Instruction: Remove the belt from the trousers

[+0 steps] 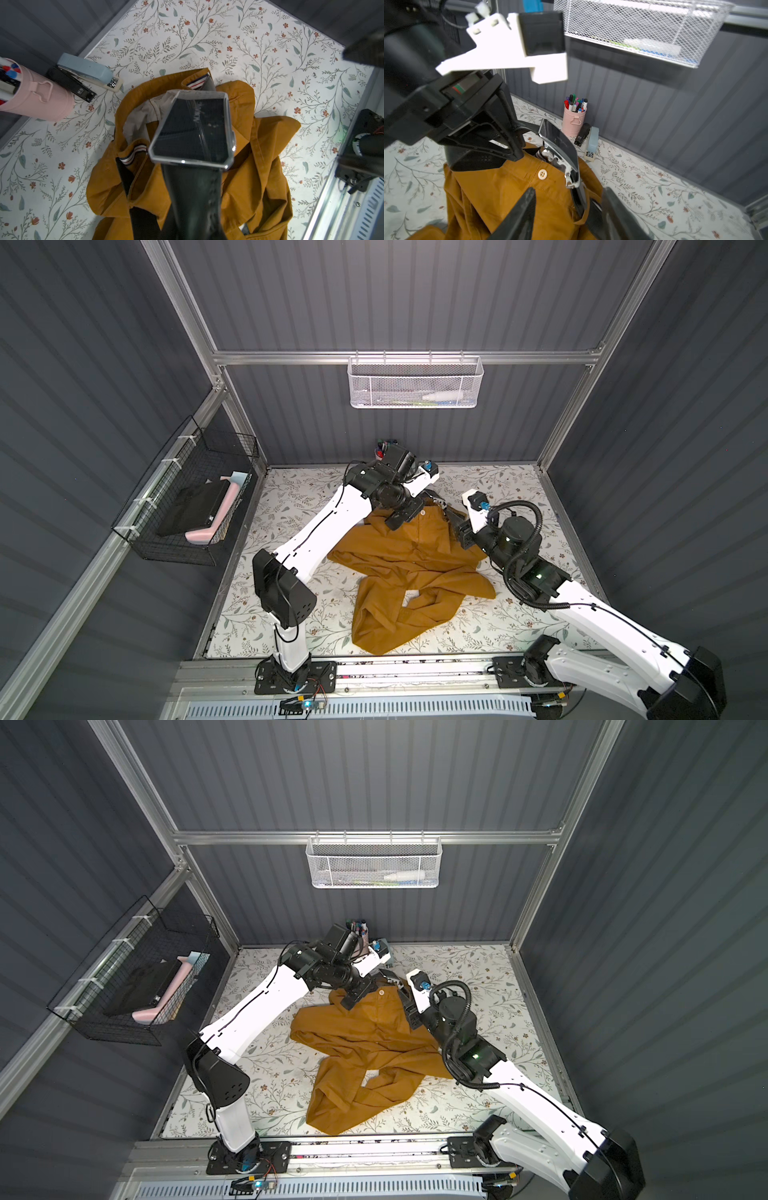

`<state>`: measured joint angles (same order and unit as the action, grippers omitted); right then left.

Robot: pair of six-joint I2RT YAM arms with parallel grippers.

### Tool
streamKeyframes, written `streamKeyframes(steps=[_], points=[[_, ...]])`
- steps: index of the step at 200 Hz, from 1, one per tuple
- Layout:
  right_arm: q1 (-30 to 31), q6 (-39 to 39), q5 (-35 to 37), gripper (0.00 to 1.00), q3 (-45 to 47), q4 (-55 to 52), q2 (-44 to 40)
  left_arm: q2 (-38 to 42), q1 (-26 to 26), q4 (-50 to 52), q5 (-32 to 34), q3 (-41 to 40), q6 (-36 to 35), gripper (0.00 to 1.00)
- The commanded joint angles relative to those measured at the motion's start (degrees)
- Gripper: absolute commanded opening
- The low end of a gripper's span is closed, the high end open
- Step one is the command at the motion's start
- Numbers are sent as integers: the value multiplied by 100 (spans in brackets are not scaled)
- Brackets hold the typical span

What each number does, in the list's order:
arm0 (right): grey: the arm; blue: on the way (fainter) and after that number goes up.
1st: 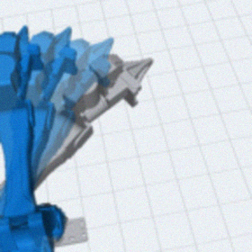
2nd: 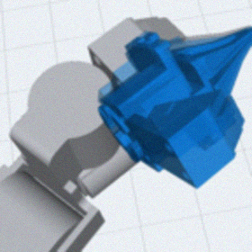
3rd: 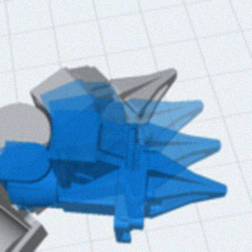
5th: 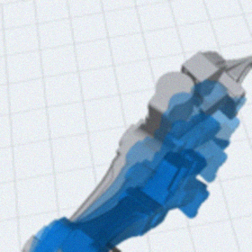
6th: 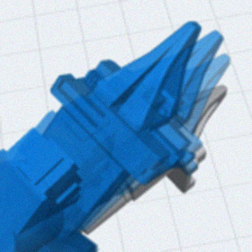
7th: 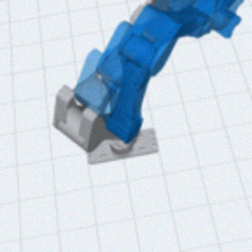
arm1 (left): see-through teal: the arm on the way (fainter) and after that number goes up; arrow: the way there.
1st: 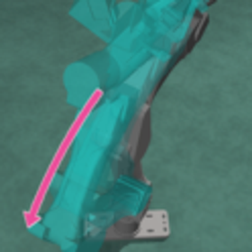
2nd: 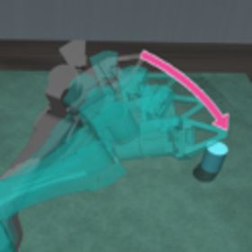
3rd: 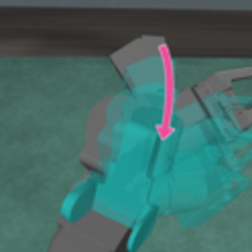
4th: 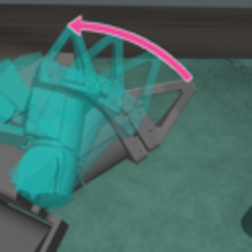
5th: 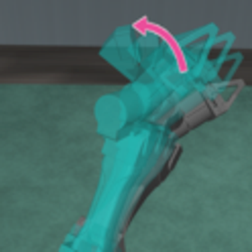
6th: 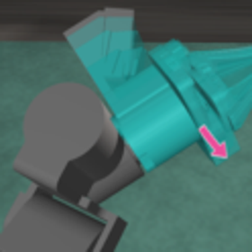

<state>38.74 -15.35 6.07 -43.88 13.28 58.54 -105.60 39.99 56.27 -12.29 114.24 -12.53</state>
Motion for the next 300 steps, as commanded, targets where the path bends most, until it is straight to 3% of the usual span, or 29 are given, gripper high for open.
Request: streamKeyframes(steps=[1, 20, 32, 81, 211, 278, 300], points=[[19, -1068, -316, 41, -356, -25, 233, 50, -26, 446, -367, 305, 145, 0], [19, -1417, -426, 27, -466, 95, 439, 96, -44, 421, -356, 244, 118, 0], [27, -1590, -530, 24, -560, 81, 570, 103, -61, 423, -361, 239, 111, 0], [20, -1967, -651, 35, -888, -238, 980, 121, -122, 455, -388, 231, 65, 0], [19, -2061, -819, 22, -1101, -122, 1469, 135, -123, 489, -518, 204, 54, 0], [20, -2147, -888, 31, -1203, -41, 1625, 152, -123, 595, -651, 226, 33, 0], [20, -2148, -912, 24, -1224, -36, 1634, 181, -125, 621, -679, 199, 19, 0]])
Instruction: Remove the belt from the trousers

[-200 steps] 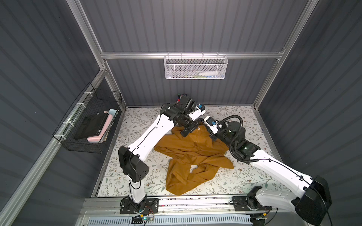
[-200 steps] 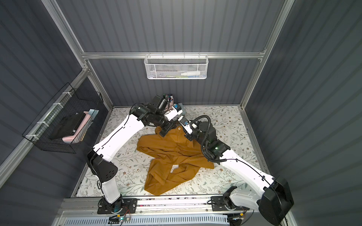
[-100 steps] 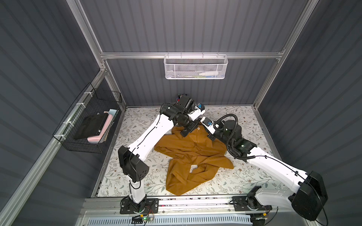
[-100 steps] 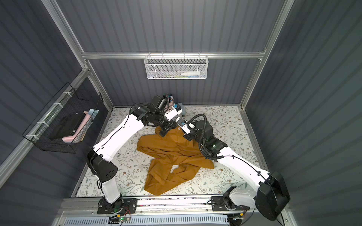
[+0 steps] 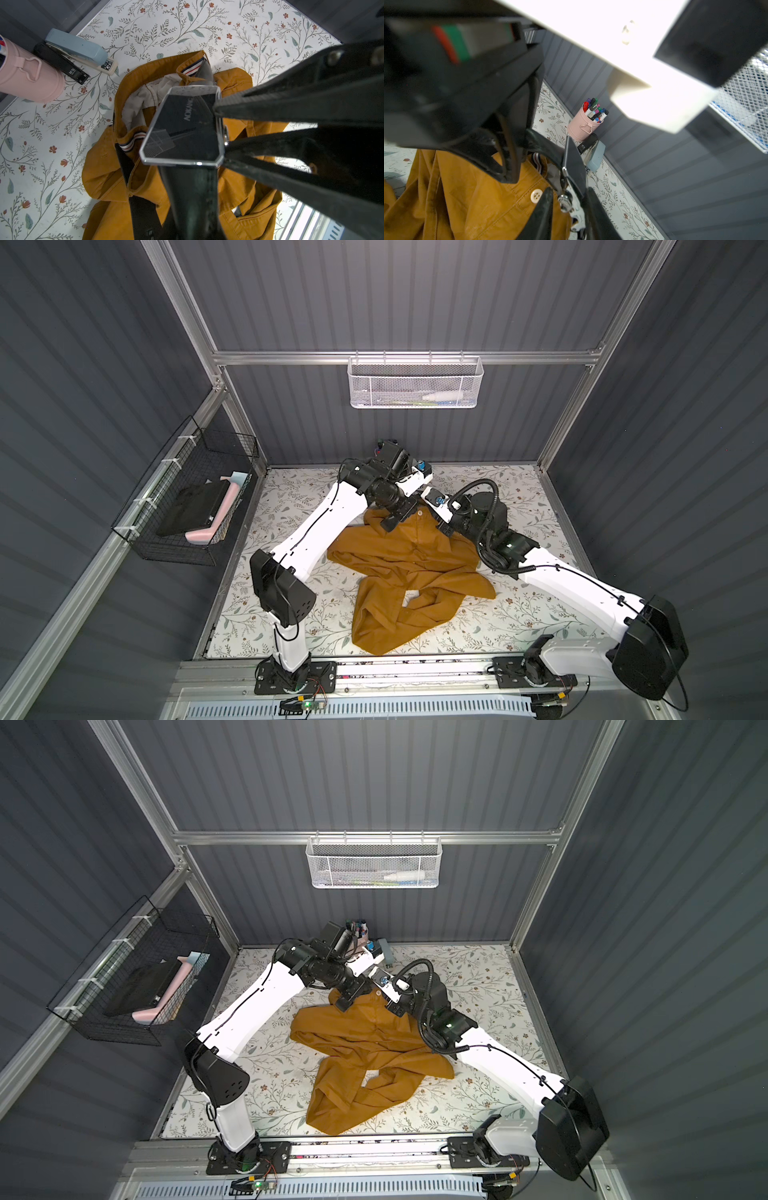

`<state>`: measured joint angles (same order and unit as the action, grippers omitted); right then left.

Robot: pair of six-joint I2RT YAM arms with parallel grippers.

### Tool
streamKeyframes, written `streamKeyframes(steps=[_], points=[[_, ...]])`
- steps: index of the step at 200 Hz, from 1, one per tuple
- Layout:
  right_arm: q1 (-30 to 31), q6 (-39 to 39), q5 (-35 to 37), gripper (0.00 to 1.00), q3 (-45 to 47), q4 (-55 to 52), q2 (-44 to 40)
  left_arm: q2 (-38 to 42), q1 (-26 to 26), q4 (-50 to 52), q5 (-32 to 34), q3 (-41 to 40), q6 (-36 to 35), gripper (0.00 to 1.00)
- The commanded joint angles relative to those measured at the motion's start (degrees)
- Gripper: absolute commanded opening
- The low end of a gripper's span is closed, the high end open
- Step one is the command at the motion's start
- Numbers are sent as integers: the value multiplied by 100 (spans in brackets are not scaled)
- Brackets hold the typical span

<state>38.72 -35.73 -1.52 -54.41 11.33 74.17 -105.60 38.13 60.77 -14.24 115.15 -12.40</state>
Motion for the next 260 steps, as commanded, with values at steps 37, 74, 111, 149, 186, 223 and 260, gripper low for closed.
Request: streamKeyframes(steps=[37, 74, 111, 149, 186, 223, 260], points=[[25, -189, -206, 35, -166, 152, 69, 208, 63, 281, -645, 151, -30, 0], [31, -255, -180, 43, -201, 115, 46, 231, 63, 408, -728, 199, -54, 0], [33, -317, -151, 11, -188, 25, -11, 283, 54, 392, -704, 138, -60, 0], [31, -169, -126, 0, -118, -26, -129, 374, 3, 287, -650, -17, -60, 0], [30, -47, -9, 1, -87, -162, -192, 496, -137, 223, -753, -147, -60, 0], [33, -71, -23, 37, -21, -230, -220, 563, -201, 348, -1068, -159, -294, 0], [30, -162, -48, 45, -65, -146, -123, 598, -214, 542, -1636, -237, -698, 0]])
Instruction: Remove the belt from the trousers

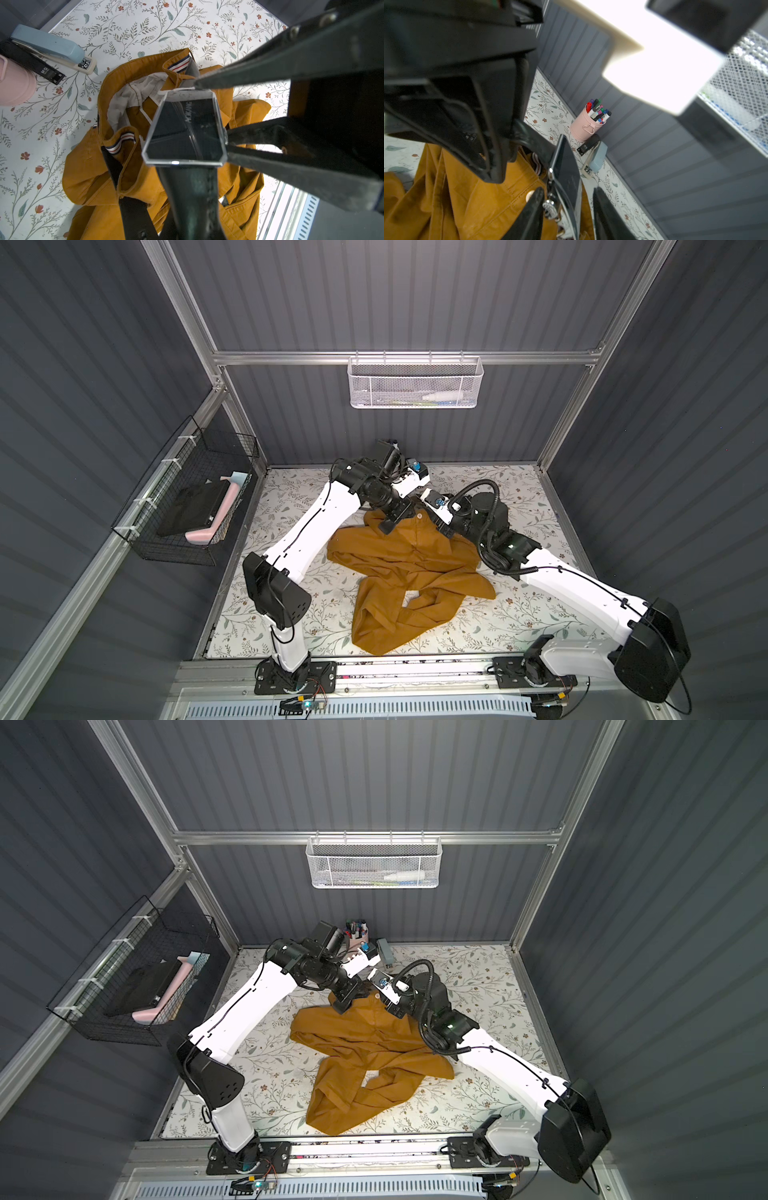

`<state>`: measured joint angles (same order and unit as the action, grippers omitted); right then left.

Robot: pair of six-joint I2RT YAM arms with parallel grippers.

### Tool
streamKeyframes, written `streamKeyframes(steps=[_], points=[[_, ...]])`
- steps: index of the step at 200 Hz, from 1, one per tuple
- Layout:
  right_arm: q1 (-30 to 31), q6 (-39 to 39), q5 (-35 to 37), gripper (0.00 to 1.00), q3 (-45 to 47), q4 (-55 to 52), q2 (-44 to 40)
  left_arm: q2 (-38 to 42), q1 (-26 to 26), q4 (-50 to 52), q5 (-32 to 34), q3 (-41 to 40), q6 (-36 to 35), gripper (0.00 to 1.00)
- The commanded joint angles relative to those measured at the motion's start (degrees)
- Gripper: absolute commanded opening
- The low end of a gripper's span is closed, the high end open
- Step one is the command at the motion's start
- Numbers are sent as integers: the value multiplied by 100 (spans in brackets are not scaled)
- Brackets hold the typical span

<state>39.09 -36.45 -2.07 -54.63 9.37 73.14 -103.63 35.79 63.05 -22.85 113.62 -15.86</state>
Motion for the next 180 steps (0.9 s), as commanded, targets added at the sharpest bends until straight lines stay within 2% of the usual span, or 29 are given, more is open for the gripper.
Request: streamKeyframes(steps=[1, 34, 42, 54, 63, 69, 76, 92, 108, 122, 135, 153, 180], points=[[-7, -90, 6, 45, -45, 54, -11, 399, 18, 319, -787, -80, -364, 0], [-2, -69, -158, 42, -214, 179, 150, 446, -50, 372, -1153, 14, -457, 0], [11, -41, -190, 34, -313, 175, 201, 468, -78, 342, -1215, 40, -451, 0], [60, -9, -113, 15, -466, 208, 259, 526, -160, 248, -1311, 100, -412, 0], [114, 51, 73, 5, -601, 316, 287, 577, -244, 122, -1362, 147, -356, 0], [165, 106, 193, 0, -735, 389, 301, 628, -301, 7, -1313, 181, -287, 0], [209, 195, 327, 0, -898, 497, 326, 694, -378, -188, -1158, 203, -181, 0], [290, 491, 557, 0, -1529, 732, 484, 784, -559, -598, -692, 346, -9, 10], [353, 802, 755, 0, -2349, 861, 778, 680, -714, -783, -188, 801, 83, 16], [388, 1111, 950, 0, -3067, 909, 1068, 513, -766, -848, 160, 1195, 17, 34], [415, 1430, 1309, 0, -3563, 819, 1309, 450, -767, -968, 433, 1223, -108, 50], [433, 1943, 1935, 0, -3709, 555, 1448, 631, -773, -1437, 832, 476, -127, 65], [425, 2650, 2544, 0, -2529, 515, 1119, 1194, -769, -2628, 895, -1528, 117, 72]])
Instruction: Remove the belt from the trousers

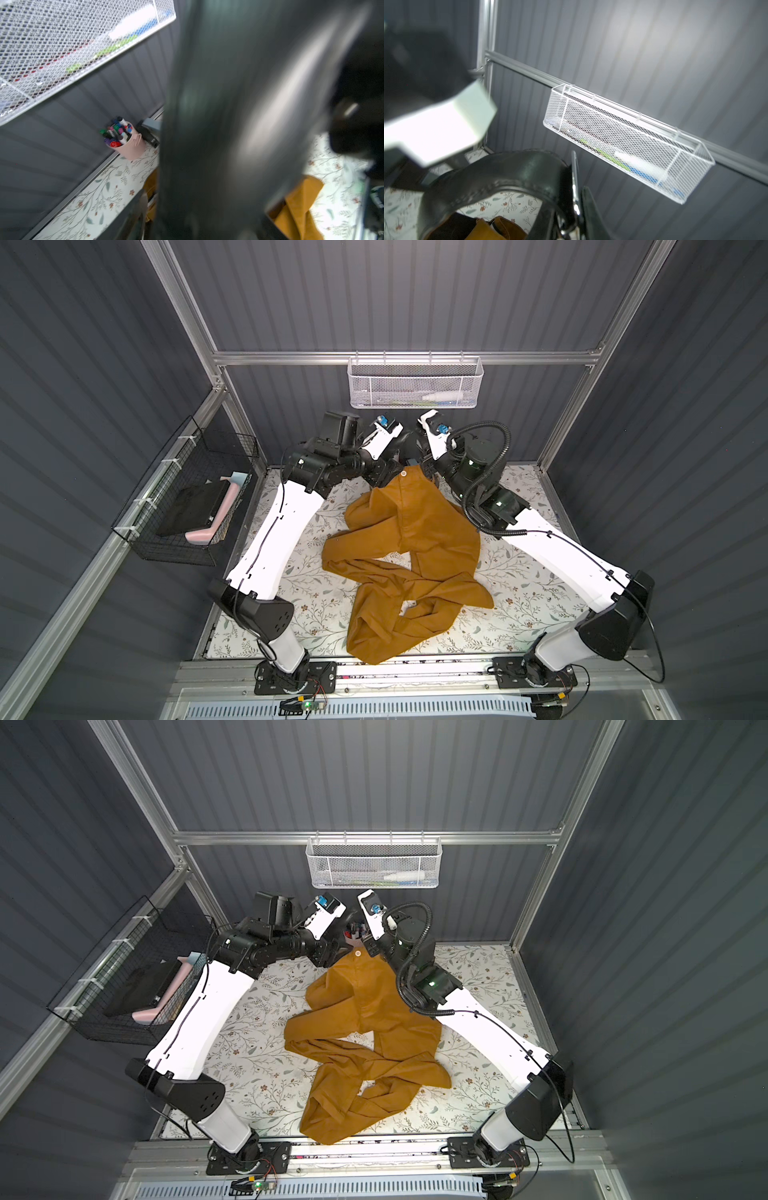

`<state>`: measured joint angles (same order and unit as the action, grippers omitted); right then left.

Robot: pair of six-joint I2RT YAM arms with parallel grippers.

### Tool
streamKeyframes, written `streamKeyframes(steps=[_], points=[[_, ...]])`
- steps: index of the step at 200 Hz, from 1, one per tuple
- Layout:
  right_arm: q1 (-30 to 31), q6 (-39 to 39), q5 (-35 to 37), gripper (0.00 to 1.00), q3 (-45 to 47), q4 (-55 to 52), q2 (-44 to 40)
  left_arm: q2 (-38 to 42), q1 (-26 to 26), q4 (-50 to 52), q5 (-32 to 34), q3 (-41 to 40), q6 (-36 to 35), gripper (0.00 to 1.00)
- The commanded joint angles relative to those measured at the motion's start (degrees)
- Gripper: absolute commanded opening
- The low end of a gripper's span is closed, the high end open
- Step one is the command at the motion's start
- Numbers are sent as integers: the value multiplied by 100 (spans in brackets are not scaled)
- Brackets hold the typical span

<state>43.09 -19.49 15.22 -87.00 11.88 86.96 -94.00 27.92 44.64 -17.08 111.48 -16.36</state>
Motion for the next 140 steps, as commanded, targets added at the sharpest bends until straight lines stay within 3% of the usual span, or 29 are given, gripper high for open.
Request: streamKeyframes(steps=[1, 33, 86, 140], points=[[24, 981, 820, 0, 758, 254, -278, 245, 19, -820, 310, -1388, 177, 72], [24, 1702, 737, 0, 1653, -487, -646, 643, 20, -1230, 205, -2650, 388, 77], [16, 2084, 640, 0, 1760, -1535, -645, 1511, 204, -2192, 323, -4253, 212, 77], [-29, 2116, 243, 0, 1486, -2114, -497, 1750, 597, -2181, 499, -4363, -327, 77]])
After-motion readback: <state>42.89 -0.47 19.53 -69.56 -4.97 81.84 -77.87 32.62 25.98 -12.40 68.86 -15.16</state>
